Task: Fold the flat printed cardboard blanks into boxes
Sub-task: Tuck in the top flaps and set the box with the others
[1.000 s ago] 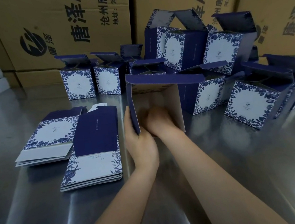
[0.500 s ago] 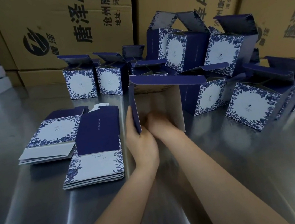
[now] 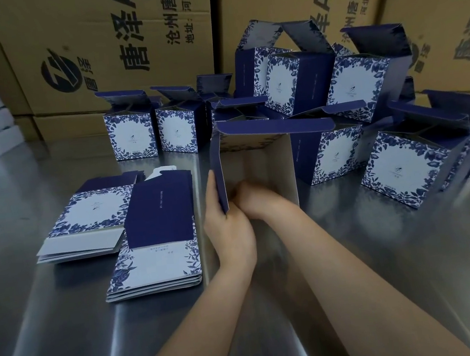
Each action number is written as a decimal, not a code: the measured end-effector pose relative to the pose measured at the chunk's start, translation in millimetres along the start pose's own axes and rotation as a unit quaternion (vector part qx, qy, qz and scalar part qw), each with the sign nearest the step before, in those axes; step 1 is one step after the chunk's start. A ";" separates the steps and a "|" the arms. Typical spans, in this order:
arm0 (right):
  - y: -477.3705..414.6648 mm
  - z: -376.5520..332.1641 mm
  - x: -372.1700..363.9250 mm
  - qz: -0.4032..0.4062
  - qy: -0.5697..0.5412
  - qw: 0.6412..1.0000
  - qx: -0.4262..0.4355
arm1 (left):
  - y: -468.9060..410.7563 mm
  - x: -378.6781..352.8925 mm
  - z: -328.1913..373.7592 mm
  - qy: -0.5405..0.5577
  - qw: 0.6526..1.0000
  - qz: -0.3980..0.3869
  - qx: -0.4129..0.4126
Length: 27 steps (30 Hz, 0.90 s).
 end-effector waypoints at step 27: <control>-30.6 2.7 -4.1 -0.043 0.060 0.997 0.026 | -2.5 0.6 2.0 0.013 1.000 -0.002 0.015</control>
Point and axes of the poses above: each hand's wrist, its own y-axis away from the middle knuckle, its own x-axis out of the back of the hand, z = x × y, the point moved 2 cm from there along -y, towards the middle knuckle, and after that the axes turned 8 degrees about x, right-handed, at the moved point
